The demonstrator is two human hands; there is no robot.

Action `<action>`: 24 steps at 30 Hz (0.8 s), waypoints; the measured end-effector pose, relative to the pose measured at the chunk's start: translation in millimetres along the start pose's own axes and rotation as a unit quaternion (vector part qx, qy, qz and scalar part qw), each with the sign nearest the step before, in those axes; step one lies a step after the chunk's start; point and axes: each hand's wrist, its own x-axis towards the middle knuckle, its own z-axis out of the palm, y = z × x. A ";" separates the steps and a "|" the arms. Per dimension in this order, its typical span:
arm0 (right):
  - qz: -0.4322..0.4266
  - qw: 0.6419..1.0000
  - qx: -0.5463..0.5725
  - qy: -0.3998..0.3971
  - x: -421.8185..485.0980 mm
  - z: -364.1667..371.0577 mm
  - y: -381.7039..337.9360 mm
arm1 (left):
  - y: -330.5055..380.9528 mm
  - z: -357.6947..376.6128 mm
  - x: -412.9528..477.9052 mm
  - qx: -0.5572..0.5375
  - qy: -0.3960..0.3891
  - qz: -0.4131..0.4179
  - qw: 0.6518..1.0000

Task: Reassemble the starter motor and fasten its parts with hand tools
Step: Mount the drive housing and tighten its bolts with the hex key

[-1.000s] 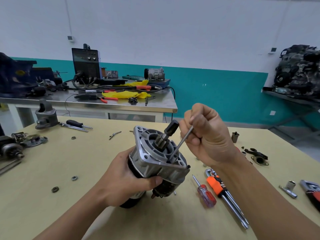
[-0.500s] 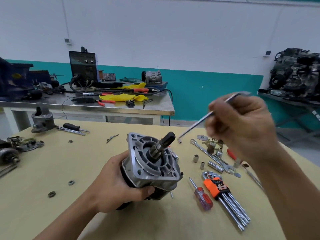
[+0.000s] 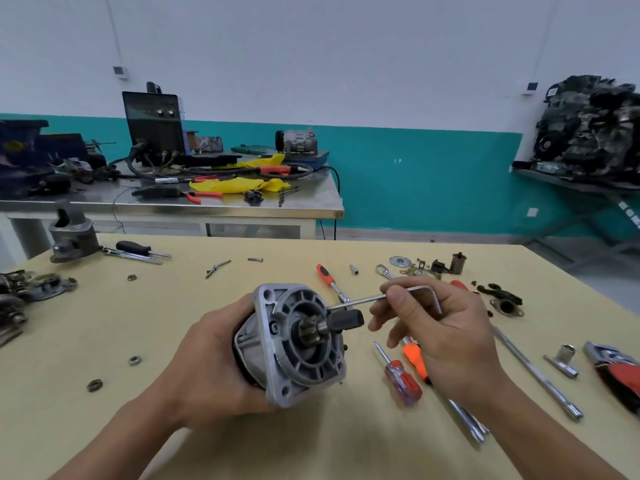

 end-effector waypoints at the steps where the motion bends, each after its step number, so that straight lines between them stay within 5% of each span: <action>1: -0.005 1.000 -0.004 -0.003 -0.2 0.1 -1.0 | -0.5 0.3 -0.2 0.006 -0.001 -0.001 1.000; 14: -0.044 0.995 -0.067 -0.057 -2.3 2.8 -6.4 | -4.0 0.9 -1.9 0.024 -0.009 0.026 0.999; 24: -0.085 0.966 -0.227 -0.088 -4.0 -12.2 -11.3 | -3.7 5.6 -8.8 0.085 0.007 0.022 0.996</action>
